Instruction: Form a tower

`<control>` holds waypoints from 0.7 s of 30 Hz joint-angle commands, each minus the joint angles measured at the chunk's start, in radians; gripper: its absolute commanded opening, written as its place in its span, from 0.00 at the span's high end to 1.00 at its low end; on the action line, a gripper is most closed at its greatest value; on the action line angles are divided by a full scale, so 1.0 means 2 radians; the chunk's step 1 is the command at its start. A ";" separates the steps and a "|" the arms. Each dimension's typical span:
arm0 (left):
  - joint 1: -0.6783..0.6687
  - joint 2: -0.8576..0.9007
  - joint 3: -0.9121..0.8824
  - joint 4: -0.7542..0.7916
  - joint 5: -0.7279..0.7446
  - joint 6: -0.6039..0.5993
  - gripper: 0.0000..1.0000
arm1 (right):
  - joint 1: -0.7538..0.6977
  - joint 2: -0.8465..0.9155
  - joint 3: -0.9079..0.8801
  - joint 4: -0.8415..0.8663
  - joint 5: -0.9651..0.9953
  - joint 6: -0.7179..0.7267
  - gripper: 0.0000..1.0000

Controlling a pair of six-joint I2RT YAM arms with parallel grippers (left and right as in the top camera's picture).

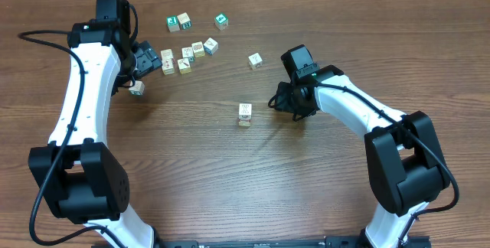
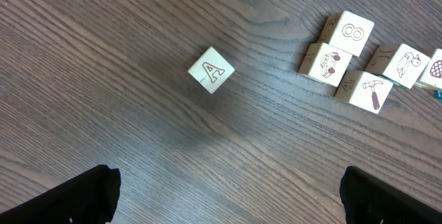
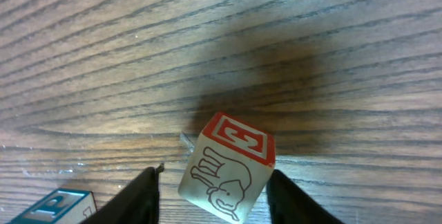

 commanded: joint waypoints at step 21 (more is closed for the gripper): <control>0.000 -0.008 0.006 0.000 0.001 0.006 0.00 | 0.002 0.001 0.235 -0.233 0.008 -0.043 0.70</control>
